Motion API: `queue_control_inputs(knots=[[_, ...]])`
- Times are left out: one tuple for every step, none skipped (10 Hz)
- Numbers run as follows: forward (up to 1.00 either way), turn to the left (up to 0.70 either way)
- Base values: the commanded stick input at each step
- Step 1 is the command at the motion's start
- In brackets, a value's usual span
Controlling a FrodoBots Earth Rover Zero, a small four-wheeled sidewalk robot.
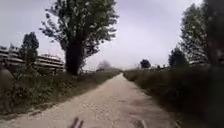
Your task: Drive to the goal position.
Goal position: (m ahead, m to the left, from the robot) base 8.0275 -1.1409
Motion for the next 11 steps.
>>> queue_control_inputs(knots=[[0.05,0.00],[0.49,0.00],[0.70,0.00],[0.70,0.00],[0.70,0.00],[0.70,0.00],[0.70,0.00],[0.70,0.00],[0.70,0.00],[0.70,0.00],[0.70,0.00]])
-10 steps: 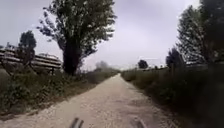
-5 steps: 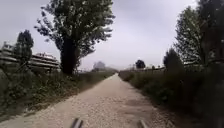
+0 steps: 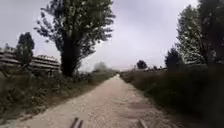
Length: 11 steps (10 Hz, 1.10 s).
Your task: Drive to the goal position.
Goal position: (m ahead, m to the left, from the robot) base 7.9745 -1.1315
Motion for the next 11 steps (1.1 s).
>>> queue_control_inputs(knots=[[0.70,0.00],[0.70,0.00],[0.70,0.00],[0.70,0.00],[0.70,0.00],[0.70,0.00],[0.70,0.00],[0.70,0.00],[0.70,0.00],[0.70,0.00],[0.70,0.00]])
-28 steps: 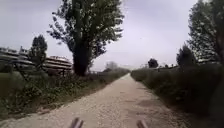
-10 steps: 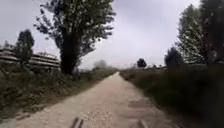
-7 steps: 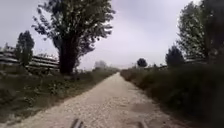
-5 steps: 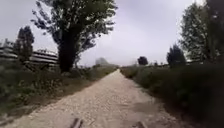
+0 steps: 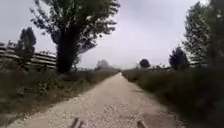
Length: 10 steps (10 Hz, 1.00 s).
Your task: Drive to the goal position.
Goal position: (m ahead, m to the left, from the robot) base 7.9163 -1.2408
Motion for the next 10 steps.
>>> queue_control_inputs(knots=[[0.70,0.00],[0.70,0.00],[0.70,0.00],[0.73,0.00],[0.81,0.00],[0.85,-0.34],[0.85,-0.22],[0.85,-0.10],[0.85,0.00],[0.85,0.00]])
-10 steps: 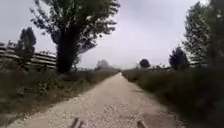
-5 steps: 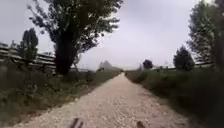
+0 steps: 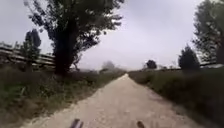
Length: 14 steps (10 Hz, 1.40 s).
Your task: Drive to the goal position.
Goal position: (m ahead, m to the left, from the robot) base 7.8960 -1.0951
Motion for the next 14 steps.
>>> queue_control_inputs(knots=[[0.85,0.00],[0.85,0.00],[0.85,0.00],[0.85,0.00],[0.85,0.00],[0.85,-0.07],[0.85,-0.18],[0.85,-0.29],[0.85,-0.26],[0.85,-0.12],[0.85,-0.06],[0.85,0.00],[0.85,0.00],[0.85,0.00]])
